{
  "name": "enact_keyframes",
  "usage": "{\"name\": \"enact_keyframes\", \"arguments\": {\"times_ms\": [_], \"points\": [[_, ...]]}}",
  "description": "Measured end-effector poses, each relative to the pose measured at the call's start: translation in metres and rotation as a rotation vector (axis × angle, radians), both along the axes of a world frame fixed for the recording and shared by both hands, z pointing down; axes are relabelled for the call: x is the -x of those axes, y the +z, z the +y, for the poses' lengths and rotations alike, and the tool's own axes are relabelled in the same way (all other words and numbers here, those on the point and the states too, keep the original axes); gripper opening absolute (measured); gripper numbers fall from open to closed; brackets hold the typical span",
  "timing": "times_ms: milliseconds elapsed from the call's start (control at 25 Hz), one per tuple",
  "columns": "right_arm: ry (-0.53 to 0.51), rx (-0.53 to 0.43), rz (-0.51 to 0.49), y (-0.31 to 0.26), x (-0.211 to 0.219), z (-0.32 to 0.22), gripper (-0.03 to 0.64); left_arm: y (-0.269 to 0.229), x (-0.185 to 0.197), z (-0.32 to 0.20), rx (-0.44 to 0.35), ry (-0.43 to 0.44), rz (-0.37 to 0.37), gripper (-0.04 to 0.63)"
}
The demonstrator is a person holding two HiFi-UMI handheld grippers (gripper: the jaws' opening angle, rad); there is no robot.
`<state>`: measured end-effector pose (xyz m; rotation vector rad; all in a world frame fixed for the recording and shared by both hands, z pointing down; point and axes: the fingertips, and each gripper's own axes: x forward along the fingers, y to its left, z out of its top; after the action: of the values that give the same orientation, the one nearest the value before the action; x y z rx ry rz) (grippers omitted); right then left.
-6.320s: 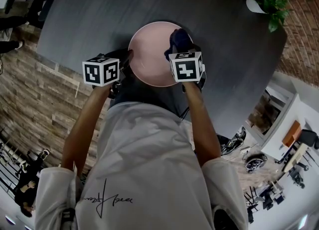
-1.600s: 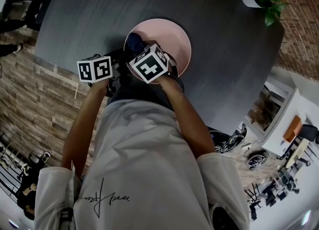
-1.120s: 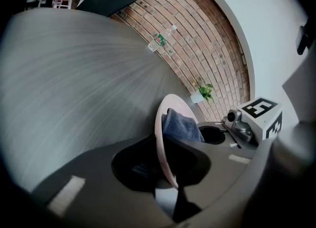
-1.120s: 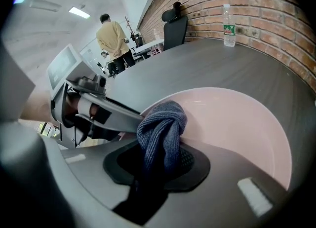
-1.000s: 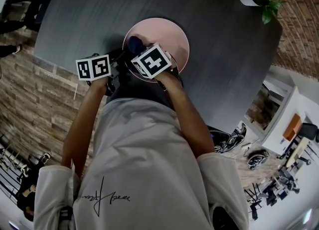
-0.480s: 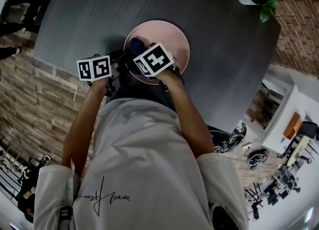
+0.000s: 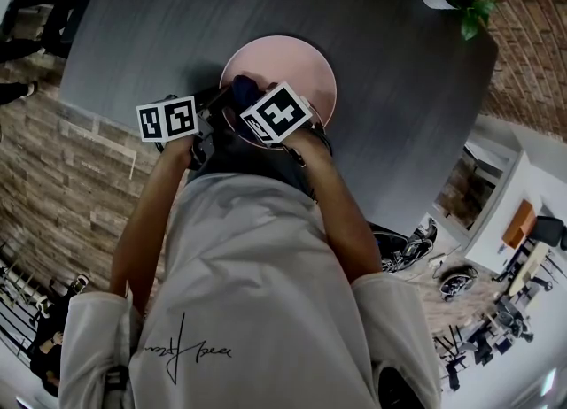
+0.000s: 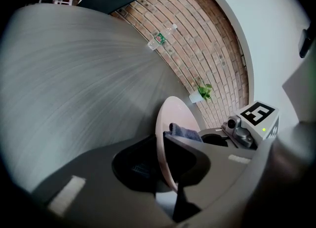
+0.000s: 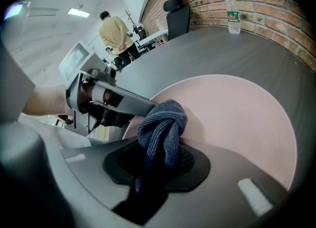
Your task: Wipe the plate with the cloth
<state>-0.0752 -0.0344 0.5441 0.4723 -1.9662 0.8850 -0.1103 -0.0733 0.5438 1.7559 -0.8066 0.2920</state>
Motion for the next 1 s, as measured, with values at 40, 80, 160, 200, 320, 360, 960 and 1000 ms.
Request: {"name": "enact_keyframes", "arguments": {"times_ms": [40,80,160,200,320,360,960,1000], "points": [[-0.016,0.006,0.001,0.0,0.0,0.003,0.114,0.0,0.0,0.0,0.0,0.0,0.0,0.063],[-0.033,0.013,0.001,0.0,0.0,0.007,0.114,0.0,0.0,0.0,-0.001,0.001,-0.001,0.06],[-0.063,0.028,0.002,0.0,-0.001,0.013,0.114,0.0,0.0,0.0,-0.003,0.004,-0.003,0.06],[-0.073,0.034,0.002,0.0,-0.001,0.015,0.114,0.0,-0.001,-0.001,-0.003,0.006,-0.004,0.06],[-0.098,0.051,0.001,0.0,-0.004,0.021,0.114,0.0,-0.002,-0.001,-0.004,0.011,-0.007,0.06],[-0.11,0.057,0.002,0.0,-0.005,0.023,0.114,0.0,-0.002,-0.001,-0.004,0.013,-0.008,0.06],[-0.205,0.111,0.036,0.001,-0.025,0.05,0.114,0.001,-0.002,-0.001,-0.004,0.021,-0.028,0.061],[-0.209,0.115,0.038,0.001,-0.027,0.051,0.114,0.001,-0.002,-0.001,-0.004,0.021,-0.028,0.061]]}}
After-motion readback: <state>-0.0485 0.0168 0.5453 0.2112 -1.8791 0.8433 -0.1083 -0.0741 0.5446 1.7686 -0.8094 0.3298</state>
